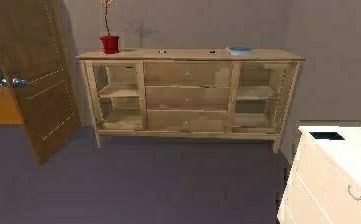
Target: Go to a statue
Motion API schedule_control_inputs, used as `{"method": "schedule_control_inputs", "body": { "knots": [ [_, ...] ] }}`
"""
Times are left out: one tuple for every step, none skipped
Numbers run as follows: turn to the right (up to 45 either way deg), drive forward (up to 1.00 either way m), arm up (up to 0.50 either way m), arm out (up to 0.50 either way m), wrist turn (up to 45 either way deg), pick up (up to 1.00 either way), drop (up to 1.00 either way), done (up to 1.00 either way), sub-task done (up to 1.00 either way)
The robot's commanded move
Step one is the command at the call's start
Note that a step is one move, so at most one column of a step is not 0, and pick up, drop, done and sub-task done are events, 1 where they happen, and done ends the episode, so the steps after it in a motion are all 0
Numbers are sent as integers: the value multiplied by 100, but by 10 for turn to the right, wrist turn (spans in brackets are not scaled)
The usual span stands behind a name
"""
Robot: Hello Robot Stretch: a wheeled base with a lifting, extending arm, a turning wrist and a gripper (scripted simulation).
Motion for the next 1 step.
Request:
{"method": "schedule_control_inputs", "body": {
  "knots": [
    [-60,0,0,0,0,0,0,0,0]
  ]
}}
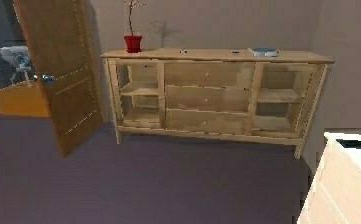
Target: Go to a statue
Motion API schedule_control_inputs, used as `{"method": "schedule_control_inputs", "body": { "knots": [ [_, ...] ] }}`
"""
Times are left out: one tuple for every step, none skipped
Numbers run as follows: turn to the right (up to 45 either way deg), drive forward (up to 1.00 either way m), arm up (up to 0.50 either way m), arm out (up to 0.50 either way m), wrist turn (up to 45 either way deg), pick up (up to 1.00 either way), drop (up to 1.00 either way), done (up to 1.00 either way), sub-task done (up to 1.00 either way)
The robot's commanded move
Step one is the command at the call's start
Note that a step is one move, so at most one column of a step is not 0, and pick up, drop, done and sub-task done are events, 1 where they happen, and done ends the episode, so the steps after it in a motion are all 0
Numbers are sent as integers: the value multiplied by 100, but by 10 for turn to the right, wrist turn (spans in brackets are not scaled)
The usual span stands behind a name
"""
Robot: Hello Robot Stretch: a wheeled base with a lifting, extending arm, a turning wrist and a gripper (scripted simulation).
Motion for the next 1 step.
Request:
{"method": "schedule_control_inputs", "body": {
  "knots": [
    [0,50,0,0,0,0,0,0,0]
  ]
}}
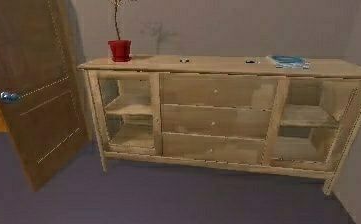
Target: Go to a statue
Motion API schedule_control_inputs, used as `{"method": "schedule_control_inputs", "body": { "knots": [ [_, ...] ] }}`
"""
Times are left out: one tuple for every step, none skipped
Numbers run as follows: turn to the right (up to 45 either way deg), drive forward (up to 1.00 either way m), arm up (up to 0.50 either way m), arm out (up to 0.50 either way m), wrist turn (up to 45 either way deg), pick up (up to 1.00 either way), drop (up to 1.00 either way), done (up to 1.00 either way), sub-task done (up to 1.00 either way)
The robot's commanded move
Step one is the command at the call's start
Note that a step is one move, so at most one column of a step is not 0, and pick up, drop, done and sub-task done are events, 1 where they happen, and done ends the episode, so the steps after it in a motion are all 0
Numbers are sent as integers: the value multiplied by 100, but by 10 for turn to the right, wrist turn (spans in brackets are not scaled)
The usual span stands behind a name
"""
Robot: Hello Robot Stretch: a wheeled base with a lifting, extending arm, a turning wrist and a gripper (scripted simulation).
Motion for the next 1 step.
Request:
{"method": "schedule_control_inputs", "body": {
  "knots": [
    [-360,0,0,0,0,0,0,0,0]
  ]
}}
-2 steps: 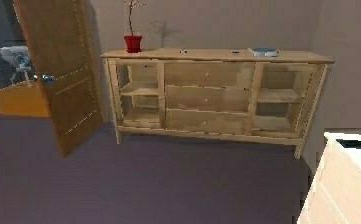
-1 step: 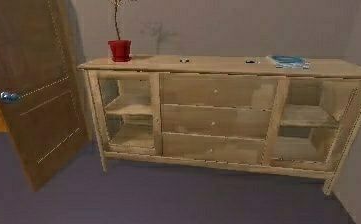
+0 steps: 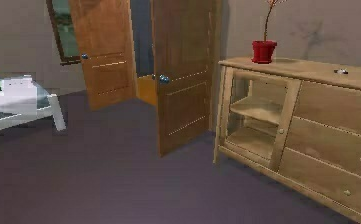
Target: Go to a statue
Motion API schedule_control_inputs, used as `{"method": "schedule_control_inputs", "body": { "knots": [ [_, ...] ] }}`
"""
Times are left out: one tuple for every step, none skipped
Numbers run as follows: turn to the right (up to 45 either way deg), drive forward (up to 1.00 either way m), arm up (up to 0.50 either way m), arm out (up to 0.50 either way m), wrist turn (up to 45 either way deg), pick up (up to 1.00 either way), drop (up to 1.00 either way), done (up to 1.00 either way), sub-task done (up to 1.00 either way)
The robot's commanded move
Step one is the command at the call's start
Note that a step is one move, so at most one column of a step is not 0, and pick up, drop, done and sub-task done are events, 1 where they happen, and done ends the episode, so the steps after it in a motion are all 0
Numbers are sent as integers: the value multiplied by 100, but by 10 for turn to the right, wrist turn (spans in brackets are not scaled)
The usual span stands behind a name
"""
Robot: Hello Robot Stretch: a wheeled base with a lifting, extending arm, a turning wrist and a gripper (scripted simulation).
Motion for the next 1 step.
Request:
{"method": "schedule_control_inputs", "body": {
  "knots": [
    [0,50,0,0,0,0,0,0,0]
  ]
}}
